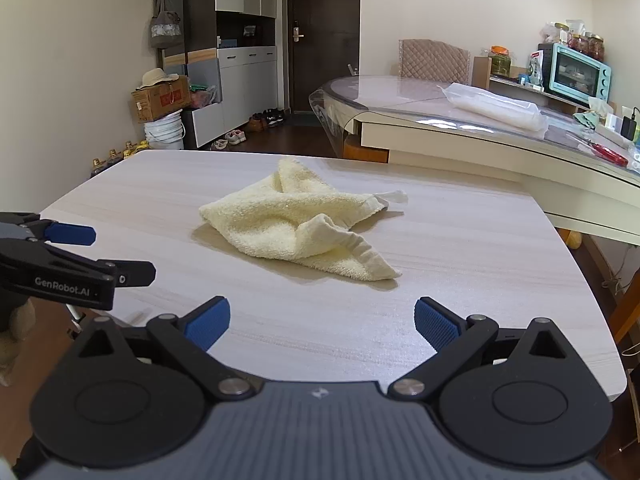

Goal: Fold towel
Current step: 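Move both grippers toward the crumpled pale yellow towel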

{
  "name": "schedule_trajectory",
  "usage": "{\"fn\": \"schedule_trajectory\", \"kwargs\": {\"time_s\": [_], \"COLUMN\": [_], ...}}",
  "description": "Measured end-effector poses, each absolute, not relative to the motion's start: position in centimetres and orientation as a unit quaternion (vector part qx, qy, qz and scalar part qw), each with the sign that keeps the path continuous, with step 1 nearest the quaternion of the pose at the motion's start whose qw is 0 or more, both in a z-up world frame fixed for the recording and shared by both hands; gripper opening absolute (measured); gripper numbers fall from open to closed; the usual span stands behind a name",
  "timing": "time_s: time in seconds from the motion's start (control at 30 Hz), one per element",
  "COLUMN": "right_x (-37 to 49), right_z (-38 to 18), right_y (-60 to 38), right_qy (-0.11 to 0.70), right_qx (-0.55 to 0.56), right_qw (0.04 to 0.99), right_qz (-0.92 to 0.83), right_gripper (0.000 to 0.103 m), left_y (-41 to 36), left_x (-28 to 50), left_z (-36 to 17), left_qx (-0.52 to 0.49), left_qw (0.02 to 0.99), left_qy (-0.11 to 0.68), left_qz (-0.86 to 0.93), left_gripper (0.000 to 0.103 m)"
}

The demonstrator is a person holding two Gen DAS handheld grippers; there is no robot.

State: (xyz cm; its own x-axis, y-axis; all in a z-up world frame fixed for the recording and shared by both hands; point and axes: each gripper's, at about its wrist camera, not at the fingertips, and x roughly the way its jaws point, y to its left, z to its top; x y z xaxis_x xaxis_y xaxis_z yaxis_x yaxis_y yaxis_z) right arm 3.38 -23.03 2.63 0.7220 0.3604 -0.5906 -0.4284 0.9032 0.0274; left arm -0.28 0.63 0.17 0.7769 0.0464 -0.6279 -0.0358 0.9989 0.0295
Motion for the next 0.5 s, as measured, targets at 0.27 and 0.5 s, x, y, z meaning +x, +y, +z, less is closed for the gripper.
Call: {"fn": "schedule_trajectory", "kwargs": {"time_s": [0.27,0.5], "right_x": [3.82,4.01], "right_z": [2.42,2.3], "right_y": [-23.13,-22.91], "right_qy": [0.31,0.312], "right_qx": [-0.059,-0.059], "right_qw": [0.925,0.925], "right_qz": [0.211,0.21], "right_gripper": [0.1,0.1], "left_y": [0.52,0.4], "left_x": [0.06,0.17], "left_z": [0.04,0.26], "left_qx": [0.007,0.008], "left_qw": [0.943,0.943], "left_qy": [0.333,0.333], "left_qz": [0.02,0.018], "left_gripper": [0.103,0.103]}}
